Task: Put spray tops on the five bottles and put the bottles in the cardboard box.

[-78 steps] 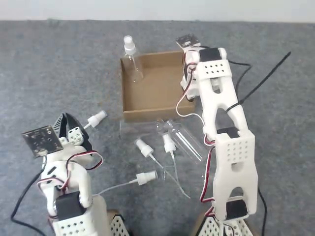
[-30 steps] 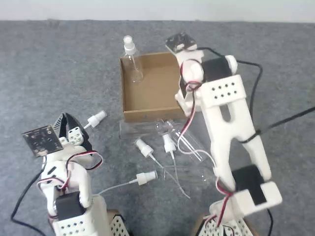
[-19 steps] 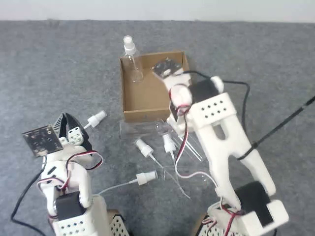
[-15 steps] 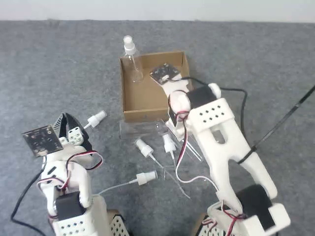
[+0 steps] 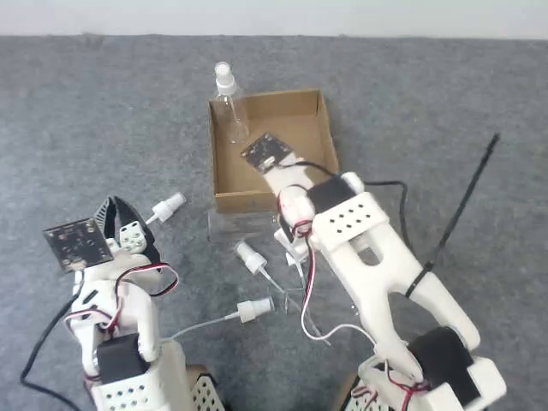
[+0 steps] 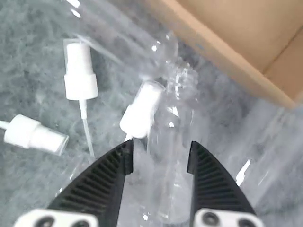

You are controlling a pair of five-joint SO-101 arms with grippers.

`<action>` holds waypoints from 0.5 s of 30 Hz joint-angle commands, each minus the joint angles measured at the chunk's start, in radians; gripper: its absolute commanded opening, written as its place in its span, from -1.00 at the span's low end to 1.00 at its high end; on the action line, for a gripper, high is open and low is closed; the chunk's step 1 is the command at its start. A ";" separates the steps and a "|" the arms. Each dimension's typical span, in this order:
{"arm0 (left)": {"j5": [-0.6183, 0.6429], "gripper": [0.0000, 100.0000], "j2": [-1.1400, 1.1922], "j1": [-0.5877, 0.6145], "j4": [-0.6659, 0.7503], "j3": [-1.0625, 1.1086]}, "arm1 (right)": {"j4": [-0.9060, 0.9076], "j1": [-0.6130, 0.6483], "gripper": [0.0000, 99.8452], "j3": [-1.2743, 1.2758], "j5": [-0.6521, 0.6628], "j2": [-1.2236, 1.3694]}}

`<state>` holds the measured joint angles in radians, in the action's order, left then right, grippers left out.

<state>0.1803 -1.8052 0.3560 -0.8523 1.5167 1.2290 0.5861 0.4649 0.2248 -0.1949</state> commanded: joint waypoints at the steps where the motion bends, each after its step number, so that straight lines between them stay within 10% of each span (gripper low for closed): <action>1: -0.011 -0.97 -0.018 0.005 0.037 -0.010 | -0.070 0.007 -0.68 0.012 0.011 -0.048; 15: -0.012 -0.97 -0.018 0.005 0.037 -0.010 | -0.076 -0.041 -0.68 -0.087 0.100 0.186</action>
<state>0.1788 -1.8052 0.3560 -0.8523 1.5167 1.1523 0.5616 0.4618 0.3076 -0.0322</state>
